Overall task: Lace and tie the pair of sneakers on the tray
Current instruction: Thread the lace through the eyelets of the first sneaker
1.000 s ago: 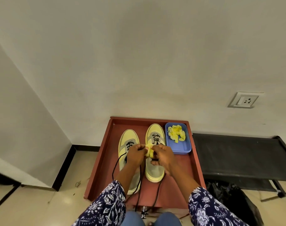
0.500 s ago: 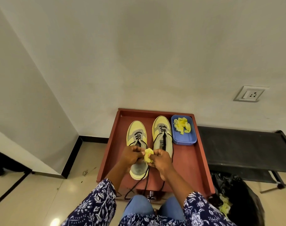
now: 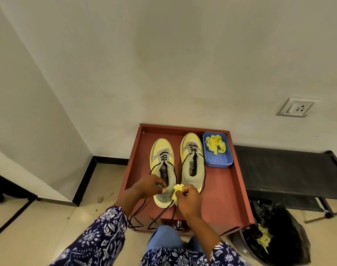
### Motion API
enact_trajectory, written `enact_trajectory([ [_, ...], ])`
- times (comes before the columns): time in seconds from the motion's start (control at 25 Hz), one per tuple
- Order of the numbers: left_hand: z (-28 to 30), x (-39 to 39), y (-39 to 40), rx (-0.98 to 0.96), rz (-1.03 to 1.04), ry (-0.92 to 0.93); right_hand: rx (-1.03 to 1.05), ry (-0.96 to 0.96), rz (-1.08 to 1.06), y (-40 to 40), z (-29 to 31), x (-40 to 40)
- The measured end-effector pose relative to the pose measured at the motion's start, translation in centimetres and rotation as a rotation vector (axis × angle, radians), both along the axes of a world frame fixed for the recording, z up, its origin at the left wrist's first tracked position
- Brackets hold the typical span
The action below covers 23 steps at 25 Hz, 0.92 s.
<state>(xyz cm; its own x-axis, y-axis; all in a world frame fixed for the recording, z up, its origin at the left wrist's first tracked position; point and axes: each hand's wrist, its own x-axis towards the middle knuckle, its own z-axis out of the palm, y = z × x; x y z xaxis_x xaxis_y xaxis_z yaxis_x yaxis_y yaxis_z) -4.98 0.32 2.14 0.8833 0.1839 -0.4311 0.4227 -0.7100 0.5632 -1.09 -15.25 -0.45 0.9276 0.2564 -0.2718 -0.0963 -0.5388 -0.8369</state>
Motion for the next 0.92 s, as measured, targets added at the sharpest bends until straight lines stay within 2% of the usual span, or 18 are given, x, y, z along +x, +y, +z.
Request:
enact_trajectory([
  [0.36, -0.1, 0.4, -0.2, 0.099, -0.128, -0.026, 0.047, -0.015, -0.017, 1.6, -0.6, -1.3],
  [0.64, -0.1, 1.6, 0.2, 0.106, -0.103, -0.033, 0.054, -0.042, -0.098, 2.6, -2.1, -2.0],
  [0.92, -0.9, 1.6, 0.6, 0.06, -0.052, -0.05, 0.006, -0.013, -0.022, 3.1, -3.3, -2.4],
])
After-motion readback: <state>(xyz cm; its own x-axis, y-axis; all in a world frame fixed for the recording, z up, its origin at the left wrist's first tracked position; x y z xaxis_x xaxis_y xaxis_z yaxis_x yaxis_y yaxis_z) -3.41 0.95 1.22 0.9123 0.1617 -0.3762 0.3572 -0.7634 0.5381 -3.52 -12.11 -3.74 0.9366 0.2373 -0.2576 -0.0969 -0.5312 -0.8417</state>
